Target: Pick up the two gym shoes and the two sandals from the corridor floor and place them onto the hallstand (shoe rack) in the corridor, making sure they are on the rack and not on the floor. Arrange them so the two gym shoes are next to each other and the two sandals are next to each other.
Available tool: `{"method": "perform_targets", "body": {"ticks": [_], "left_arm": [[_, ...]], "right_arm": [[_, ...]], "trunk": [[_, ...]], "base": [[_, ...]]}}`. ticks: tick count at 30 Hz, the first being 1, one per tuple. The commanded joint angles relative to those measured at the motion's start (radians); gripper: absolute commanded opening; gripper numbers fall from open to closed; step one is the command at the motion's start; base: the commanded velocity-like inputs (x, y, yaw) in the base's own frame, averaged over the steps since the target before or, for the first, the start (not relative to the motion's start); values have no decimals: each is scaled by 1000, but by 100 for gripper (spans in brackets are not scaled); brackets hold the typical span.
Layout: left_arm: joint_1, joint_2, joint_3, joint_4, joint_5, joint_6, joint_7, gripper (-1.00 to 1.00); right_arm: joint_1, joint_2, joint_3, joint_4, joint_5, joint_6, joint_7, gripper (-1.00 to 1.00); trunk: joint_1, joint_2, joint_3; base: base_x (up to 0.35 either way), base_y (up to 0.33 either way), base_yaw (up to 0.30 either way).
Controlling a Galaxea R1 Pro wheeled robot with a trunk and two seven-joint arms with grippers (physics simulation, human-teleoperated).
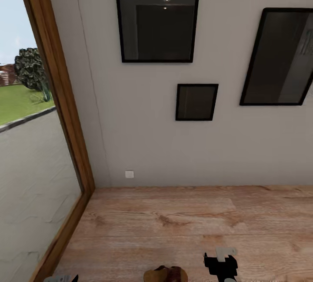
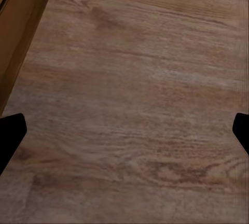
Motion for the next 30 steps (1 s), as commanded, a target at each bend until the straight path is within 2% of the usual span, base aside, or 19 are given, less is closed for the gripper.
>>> {"method": "perform_targets", "body": {"ticks": [1,21,30], "left_arm": [[0,0,9,1,-11,-4,-4,100],[-1,0,9,1,-11,-5,-4,100],[-1,0,9,1,-11,-5,-4,100]], "right_arm": [[-1,0,-8,1,10,-2,-4,100],[-1,0,-9,1,9,-2,-6,100],[-1,5,-9,1,7,-2,-7,100]], "trunk": [[0,0,0],[0,0,8],[0,0,7]], "base": [[0,6,-262],[0,1,-261],[0,0,-65]]}}
